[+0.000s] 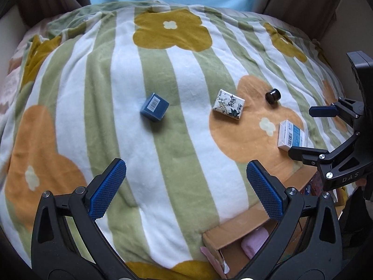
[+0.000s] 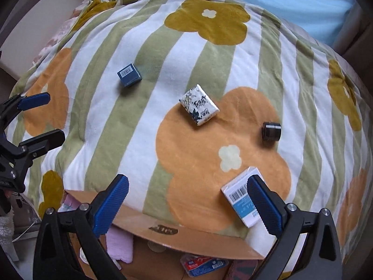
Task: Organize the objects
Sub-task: 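Move the left tool to the blue cube box while the right tool reaches the tissue pack, then grasp the blue cube box with the left tool while the right tool grasps the tissue pack, then carry the blue cube box over the cardboard box while the right tool carries the tissue pack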
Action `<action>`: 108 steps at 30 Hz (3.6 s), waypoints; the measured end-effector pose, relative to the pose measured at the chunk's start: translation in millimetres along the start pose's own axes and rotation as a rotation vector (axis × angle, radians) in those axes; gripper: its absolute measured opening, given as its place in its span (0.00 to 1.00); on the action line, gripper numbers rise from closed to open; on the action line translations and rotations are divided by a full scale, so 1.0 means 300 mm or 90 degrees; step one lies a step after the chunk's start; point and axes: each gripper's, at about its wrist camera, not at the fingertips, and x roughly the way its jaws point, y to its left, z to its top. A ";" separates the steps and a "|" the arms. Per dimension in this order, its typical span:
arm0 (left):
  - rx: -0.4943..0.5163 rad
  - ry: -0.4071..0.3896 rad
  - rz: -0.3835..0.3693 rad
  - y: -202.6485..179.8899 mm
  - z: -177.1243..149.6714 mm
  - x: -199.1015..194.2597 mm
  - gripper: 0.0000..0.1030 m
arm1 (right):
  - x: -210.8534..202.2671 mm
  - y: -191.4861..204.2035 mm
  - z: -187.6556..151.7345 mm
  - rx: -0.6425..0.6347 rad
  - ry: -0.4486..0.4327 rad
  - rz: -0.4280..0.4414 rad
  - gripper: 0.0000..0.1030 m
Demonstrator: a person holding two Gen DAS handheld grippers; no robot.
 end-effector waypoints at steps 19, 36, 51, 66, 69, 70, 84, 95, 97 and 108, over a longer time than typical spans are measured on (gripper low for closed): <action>0.119 -0.013 0.036 0.115 0.150 0.440 0.89 | 0.320 0.005 0.225 -0.121 -0.062 -0.043 0.98; 0.147 -0.009 0.026 0.131 0.165 0.555 0.58 | 0.474 -0.008 0.252 -0.154 -0.054 -0.081 0.72; 0.143 -0.005 0.030 0.140 0.169 0.543 0.43 | 0.482 0.015 0.235 -0.180 -0.060 -0.079 0.51; 0.126 -0.027 0.026 0.100 0.161 0.424 0.42 | 0.381 0.007 0.243 -0.186 -0.090 -0.069 0.50; 0.120 -0.039 0.027 0.084 0.164 0.373 0.42 | 0.347 0.010 0.234 -0.185 -0.095 -0.067 0.50; 0.117 -0.043 0.026 0.077 0.164 0.352 0.42 | 0.335 0.010 0.230 -0.185 -0.097 -0.066 0.50; 0.090 -0.104 0.028 -0.076 0.120 0.019 0.42 | 0.018 -0.040 0.147 -0.144 -0.137 -0.031 0.50; 0.045 -0.117 0.001 -0.257 -0.039 -0.210 0.42 | -0.215 -0.093 -0.041 -0.125 -0.145 0.007 0.50; 0.037 -0.115 -0.005 -0.292 -0.081 -0.238 0.42 | -0.242 -0.103 -0.087 -0.118 -0.140 0.014 0.50; 0.022 -0.060 -0.026 -0.494 -0.330 -0.228 0.42 | -0.254 -0.135 -0.378 -0.103 -0.084 0.043 0.50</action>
